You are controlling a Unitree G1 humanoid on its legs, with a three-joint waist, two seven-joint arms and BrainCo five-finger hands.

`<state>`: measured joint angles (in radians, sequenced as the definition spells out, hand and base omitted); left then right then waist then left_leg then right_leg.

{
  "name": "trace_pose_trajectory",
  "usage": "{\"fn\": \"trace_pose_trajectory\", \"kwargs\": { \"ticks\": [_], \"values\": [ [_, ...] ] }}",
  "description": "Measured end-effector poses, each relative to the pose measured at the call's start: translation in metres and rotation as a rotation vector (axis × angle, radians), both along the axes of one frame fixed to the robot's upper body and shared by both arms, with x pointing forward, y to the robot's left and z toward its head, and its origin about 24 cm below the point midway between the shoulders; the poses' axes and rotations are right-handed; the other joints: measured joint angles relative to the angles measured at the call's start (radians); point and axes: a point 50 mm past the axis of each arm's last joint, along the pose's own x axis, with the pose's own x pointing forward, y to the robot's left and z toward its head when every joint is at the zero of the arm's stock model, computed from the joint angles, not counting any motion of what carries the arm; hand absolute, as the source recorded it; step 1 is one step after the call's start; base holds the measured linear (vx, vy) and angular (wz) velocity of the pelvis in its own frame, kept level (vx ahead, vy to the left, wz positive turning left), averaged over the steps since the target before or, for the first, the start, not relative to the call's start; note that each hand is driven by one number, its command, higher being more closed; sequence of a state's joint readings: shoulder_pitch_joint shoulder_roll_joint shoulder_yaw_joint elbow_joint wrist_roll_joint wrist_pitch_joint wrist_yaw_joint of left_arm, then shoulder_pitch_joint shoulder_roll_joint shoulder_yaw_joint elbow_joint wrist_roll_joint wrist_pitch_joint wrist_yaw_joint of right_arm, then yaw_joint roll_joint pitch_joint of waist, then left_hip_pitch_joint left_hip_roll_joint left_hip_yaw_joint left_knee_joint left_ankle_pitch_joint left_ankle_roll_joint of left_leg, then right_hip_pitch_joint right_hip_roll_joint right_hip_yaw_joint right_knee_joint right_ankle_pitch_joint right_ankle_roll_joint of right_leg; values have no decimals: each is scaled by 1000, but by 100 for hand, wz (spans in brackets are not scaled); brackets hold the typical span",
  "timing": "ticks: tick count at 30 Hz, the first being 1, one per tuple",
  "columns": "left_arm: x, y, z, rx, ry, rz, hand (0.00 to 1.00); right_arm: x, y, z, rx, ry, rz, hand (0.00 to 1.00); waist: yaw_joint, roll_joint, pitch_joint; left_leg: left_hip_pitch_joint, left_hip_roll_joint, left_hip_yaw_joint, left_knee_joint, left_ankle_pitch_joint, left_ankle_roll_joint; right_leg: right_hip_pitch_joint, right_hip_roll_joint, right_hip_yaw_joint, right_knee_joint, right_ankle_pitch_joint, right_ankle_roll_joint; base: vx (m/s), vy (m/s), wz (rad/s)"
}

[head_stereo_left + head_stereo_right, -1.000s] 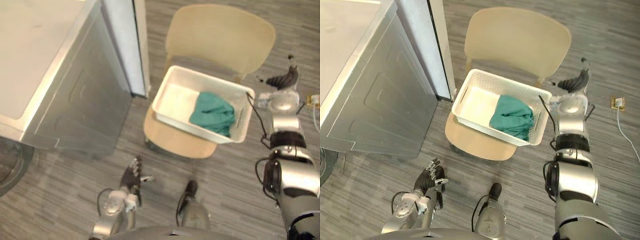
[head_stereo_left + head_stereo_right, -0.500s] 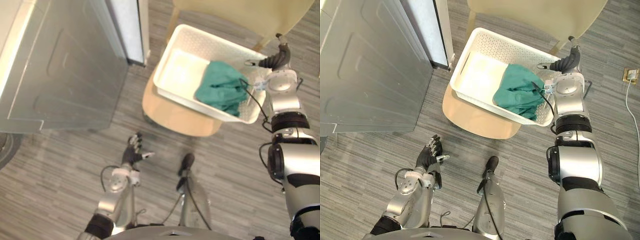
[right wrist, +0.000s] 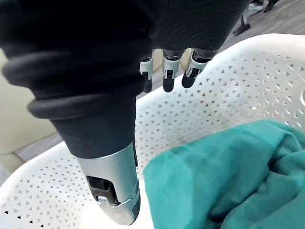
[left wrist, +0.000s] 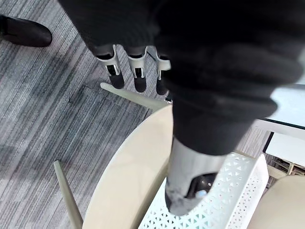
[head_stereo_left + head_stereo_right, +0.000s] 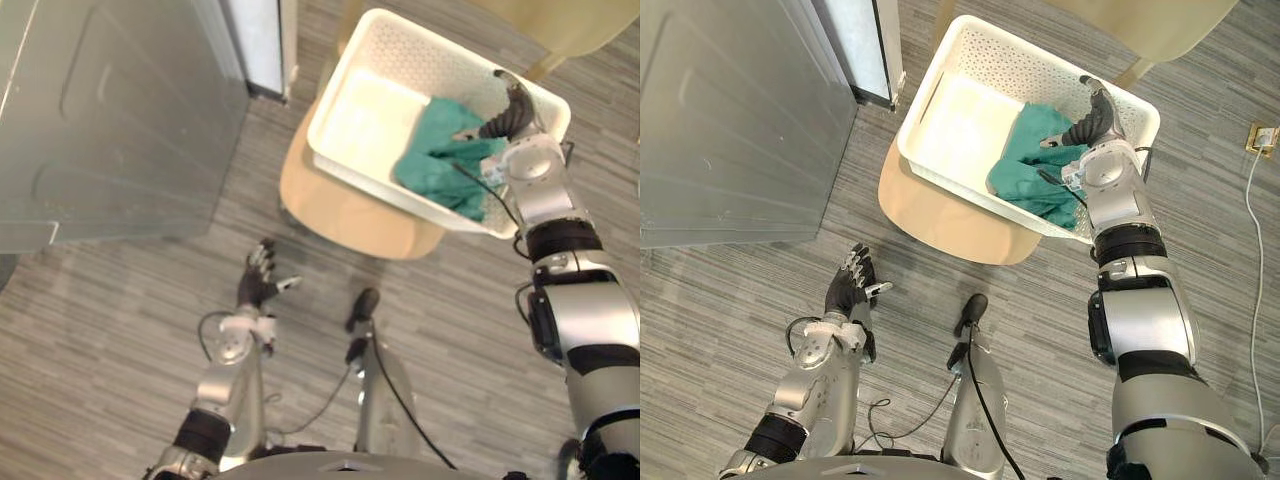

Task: Pick up the laundry basket with both hands and put the clothes into the washing machine.

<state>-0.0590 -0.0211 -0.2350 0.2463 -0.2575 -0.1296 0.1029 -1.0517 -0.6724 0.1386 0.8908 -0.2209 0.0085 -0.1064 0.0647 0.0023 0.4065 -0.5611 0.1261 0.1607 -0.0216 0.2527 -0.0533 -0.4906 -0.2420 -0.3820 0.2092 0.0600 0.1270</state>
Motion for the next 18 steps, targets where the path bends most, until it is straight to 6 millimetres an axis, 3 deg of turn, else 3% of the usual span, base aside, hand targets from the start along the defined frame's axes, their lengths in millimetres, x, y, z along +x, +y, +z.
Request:
{"fn": "trace_pose_trajectory", "kwargs": {
  "ticks": [8,18],
  "values": [
    [4,-1,18,-45,-72,4,0,6,7,-4,-37,71,44,0,18,-7,7,-56,27,33,2,19,3,-40,1,-37,20,-8,-9,19,-19,7],
    [5,0,38,-166,-143,46,0,5,-4,-3,-44,135,38,0,46,-12,11,-124,36,34,9,35,8,-115,-2,-45,58,-25,-16,47,-38,1]
  ]
}}
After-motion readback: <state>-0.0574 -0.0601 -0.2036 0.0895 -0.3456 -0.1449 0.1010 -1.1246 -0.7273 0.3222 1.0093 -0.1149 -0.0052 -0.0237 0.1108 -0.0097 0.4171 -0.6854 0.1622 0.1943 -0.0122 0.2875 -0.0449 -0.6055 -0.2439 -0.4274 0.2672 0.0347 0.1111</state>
